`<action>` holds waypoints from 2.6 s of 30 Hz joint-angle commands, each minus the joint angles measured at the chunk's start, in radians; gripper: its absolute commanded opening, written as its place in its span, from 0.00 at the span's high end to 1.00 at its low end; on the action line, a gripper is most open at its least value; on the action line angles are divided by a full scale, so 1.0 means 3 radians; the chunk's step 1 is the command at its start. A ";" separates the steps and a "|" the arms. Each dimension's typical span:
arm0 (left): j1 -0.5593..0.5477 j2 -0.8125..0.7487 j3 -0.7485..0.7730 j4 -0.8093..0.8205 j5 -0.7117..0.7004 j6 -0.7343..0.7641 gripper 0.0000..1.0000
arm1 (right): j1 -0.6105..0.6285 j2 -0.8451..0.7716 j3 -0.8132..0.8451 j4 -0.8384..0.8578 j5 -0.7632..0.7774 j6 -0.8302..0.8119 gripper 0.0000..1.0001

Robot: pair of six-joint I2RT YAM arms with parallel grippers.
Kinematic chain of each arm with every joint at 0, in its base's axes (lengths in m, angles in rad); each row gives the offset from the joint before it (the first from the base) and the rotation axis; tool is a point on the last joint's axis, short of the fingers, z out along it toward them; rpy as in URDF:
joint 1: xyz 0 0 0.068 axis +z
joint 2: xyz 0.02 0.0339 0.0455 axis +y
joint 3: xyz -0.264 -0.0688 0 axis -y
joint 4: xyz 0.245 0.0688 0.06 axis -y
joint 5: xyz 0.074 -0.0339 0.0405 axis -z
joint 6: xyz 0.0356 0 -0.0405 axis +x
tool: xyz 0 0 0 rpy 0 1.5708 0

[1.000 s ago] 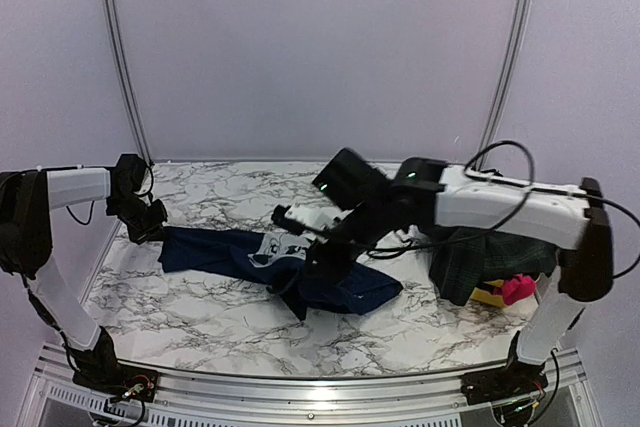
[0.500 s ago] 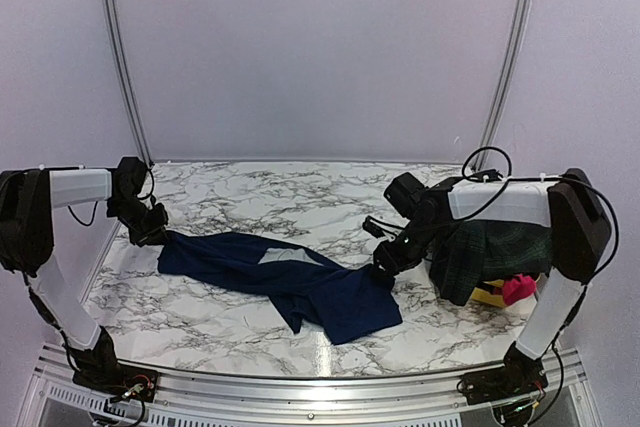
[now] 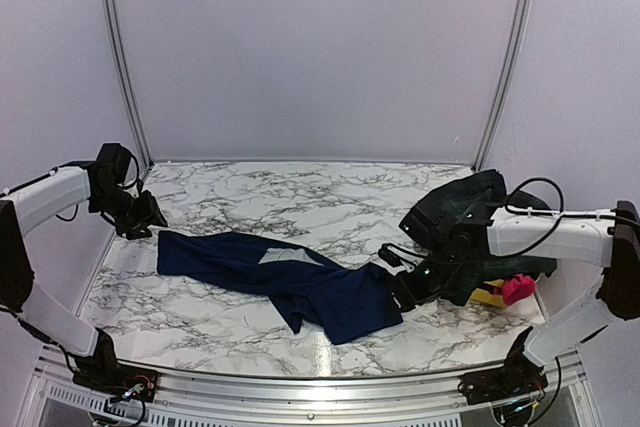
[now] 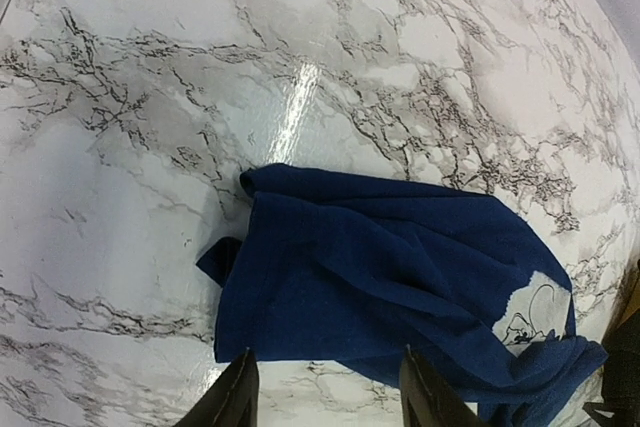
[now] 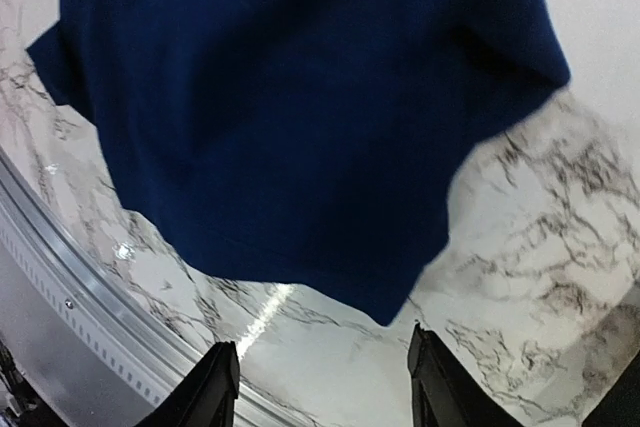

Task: Fold and stack the mixed laundry pile
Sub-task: Flatten out the crumpled T-shirt at the center of the board.

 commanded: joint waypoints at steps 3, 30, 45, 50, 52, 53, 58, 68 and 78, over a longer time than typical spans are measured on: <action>0.0017 -0.0373 -0.0350 -0.0268 0.0063 -0.0029 0.48 | -0.0268 -0.0168 -0.0259 0.0106 0.0057 0.0389 0.48; 0.0426 -0.0270 -0.0909 -0.0091 0.0113 -0.0063 0.51 | -0.0338 -0.0067 -0.0408 0.0555 -0.0340 0.0448 1.00; 0.0420 0.0302 -0.1108 0.0653 0.0580 -0.0130 0.69 | -0.0417 -0.0187 -0.0170 0.0342 -0.0278 0.0400 1.00; 0.0421 0.0285 -0.0999 0.0774 0.0663 -0.0212 1.00 | -0.0446 -0.0246 0.0157 0.0282 -0.0280 0.0378 1.00; 0.0421 0.0162 -0.0850 0.0772 0.0737 -0.0278 1.00 | -0.0476 -0.0274 0.0330 0.0277 -0.0279 0.0373 1.00; 0.0421 0.0085 -0.0780 0.0769 0.0757 -0.0324 1.00 | -0.0502 -0.0291 0.0421 0.0274 -0.0276 0.0377 1.00; 0.0421 -0.0251 -0.0333 0.0752 0.0853 -0.0644 1.00 | -0.0704 -0.0348 0.0963 0.0279 -0.0276 0.0374 1.00; 0.0411 -0.0468 0.0720 0.0744 0.1017 -0.1110 1.00 | -0.1165 -0.0215 0.2553 0.0318 -0.0048 0.0197 1.00; 0.0287 -0.1006 0.0349 0.0560 0.1028 -0.1099 1.00 | -0.1168 -0.0432 0.2853 -0.0066 -0.0183 -0.0080 1.00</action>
